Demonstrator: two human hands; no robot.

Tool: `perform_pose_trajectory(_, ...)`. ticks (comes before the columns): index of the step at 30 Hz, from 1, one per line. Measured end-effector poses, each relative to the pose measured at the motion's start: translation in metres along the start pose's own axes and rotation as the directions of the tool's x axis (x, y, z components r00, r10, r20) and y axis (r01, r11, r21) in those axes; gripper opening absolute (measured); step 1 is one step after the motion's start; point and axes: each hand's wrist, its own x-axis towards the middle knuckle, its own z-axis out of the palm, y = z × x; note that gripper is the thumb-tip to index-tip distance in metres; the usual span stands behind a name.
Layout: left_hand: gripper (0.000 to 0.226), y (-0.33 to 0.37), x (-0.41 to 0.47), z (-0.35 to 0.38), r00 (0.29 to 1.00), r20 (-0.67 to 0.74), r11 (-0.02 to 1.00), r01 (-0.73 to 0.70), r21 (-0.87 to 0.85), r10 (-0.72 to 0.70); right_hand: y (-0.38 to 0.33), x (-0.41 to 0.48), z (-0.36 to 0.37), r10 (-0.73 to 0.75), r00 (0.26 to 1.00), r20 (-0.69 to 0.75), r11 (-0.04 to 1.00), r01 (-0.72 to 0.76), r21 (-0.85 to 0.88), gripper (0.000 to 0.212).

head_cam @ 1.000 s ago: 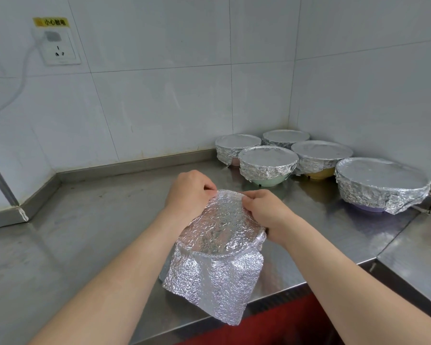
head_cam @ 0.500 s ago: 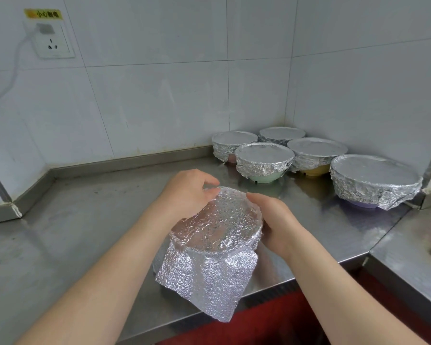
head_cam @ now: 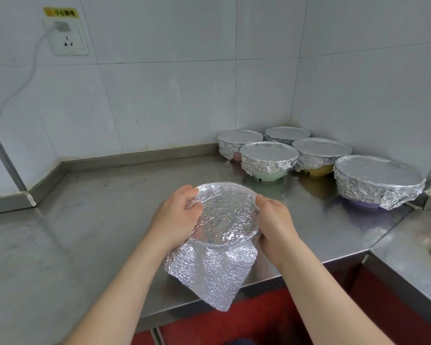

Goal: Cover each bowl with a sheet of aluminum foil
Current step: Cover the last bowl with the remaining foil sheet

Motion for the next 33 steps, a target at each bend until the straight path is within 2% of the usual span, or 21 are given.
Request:
perform_pose_trajectory(2,0.022,-0.002,0.003,0.0,1.0,-0.001,1.0,-0.004,-0.002,0.004,0.001,-0.005,0.0,-0.018,1.0,-0.003,1.0,0.018,-0.003,0.038)
perform_pose_trajectory(5,0.036,-0.007,0.009,-0.005,1.0,0.03,1.0,0.003,-0.013,-0.003,0.003,-0.009,0.0,0.009,0.998,0.062,1.0,-0.01,0.007,0.017)
perform_pose_trajectory(6,0.035,-0.008,0.011,-0.008,0.999,0.035,0.999,0.01,-0.035,-0.008,0.004,-0.012,-0.001,0.025,0.996,0.083,1.0,-0.026,0.004,0.021)
perform_pose_trajectory(7,0.033,-0.008,0.011,-0.01,1.0,0.029,0.998,0.006,-0.065,-0.005,0.005,-0.016,-0.004,0.033,0.994,0.101,0.999,-0.035,0.013,0.034)
perform_pose_trajectory(8,0.03,-0.008,0.01,-0.014,1.0,0.008,0.996,-0.019,-0.093,0.02,0.007,-0.019,-0.007,0.023,0.993,0.118,1.0,-0.024,0.013,0.048)
perform_pose_trajectory(10,0.021,-0.005,-0.002,-0.022,0.991,-0.06,0.985,-0.122,-0.118,0.116,0.008,-0.029,-0.014,-0.029,0.992,0.125,0.999,0.032,-0.026,0.059)
perform_pose_trajectory(13,0.014,-0.001,-0.036,-0.031,0.962,-0.129,0.965,-0.251,-0.075,0.24,0.011,-0.05,-0.025,-0.155,0.984,0.091,0.984,0.162,-0.077,0.054)
perform_pose_trajectory(16,0.017,0.0,-0.068,-0.024,0.939,-0.175,0.952,-0.304,-0.024,0.295,0.018,-0.067,-0.032,-0.272,0.961,0.055,0.955,0.277,-0.11,0.044)
perform_pose_trajectory(18,0.013,-0.001,-0.079,-0.016,0.922,-0.206,0.942,-0.336,-0.004,0.328,0.023,-0.078,-0.034,-0.294,0.954,0.058,0.948,0.299,-0.114,0.043)
perform_pose_trajectory(21,0.015,0.004,-0.081,-0.003,0.908,-0.263,0.944,-0.33,0.027,0.325,0.031,-0.087,-0.037,-0.263,0.96,0.098,0.955,0.274,-0.115,0.047)
perform_pose_trajectory(24,0.007,0.022,-0.078,0.012,0.9,-0.283,0.943,-0.311,0.119,0.333,0.04,-0.086,-0.039,-0.165,0.964,0.21,0.982,0.18,-0.055,0.031)
perform_pose_trajectory(26,0.007,0.038,-0.074,0.023,0.896,-0.276,0.932,-0.298,0.205,0.347,0.044,-0.083,-0.04,-0.132,0.958,0.253,0.99,0.141,-0.014,0.031)
perform_pose_trajectory(29,0.007,0.057,-0.065,0.033,0.908,-0.247,0.928,-0.276,0.251,0.337,0.042,-0.072,-0.041,-0.17,0.975,0.145,0.98,0.182,-0.076,0.032)
perform_pose_trajectory(33,0.013,0.052,-0.061,0.027,0.918,-0.182,0.924,-0.313,0.219,0.353,0.039,-0.051,-0.042,-0.314,0.947,0.071,0.93,0.322,-0.179,0.049)
